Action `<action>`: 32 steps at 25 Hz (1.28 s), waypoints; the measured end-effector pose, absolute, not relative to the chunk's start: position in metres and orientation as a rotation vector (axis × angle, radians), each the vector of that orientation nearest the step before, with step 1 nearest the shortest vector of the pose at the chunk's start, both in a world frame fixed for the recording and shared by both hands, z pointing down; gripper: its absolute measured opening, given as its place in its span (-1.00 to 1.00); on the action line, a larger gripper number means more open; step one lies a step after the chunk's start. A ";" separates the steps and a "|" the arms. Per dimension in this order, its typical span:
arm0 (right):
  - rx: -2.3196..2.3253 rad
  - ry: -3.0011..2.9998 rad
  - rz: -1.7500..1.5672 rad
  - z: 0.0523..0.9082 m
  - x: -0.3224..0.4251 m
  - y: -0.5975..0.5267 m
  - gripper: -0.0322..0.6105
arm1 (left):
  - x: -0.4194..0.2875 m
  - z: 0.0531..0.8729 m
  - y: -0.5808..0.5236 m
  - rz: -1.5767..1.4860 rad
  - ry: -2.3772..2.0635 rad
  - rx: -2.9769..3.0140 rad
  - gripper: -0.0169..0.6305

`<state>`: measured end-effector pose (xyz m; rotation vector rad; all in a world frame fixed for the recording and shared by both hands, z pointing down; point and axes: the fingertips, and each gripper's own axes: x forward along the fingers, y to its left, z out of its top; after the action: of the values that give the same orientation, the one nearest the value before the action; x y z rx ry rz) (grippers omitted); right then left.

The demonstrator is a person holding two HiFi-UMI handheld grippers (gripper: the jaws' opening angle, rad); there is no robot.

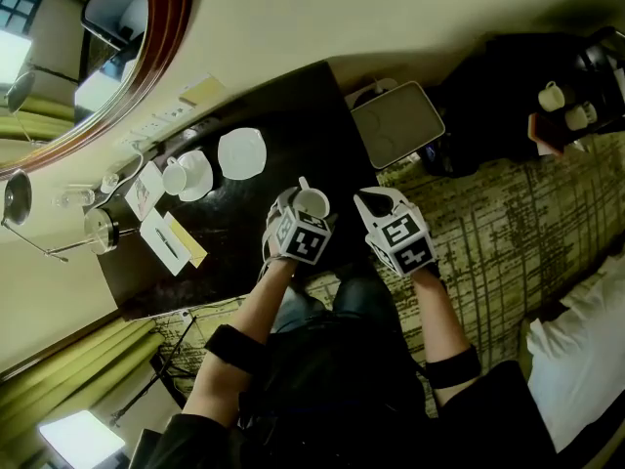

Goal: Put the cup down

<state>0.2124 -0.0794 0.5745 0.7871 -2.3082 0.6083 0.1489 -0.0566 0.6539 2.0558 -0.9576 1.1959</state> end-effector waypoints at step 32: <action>0.275 -2.339 0.484 0.578 -0.055 -0.050 -0.89 | -0.054 0.656 -0.184 1.196 -0.953 2.146 0.37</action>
<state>-0.0552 -0.0497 0.5779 0.2752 -2.3390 0.4843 -0.0543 -0.1841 0.6561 2.1459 -0.9527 1.1956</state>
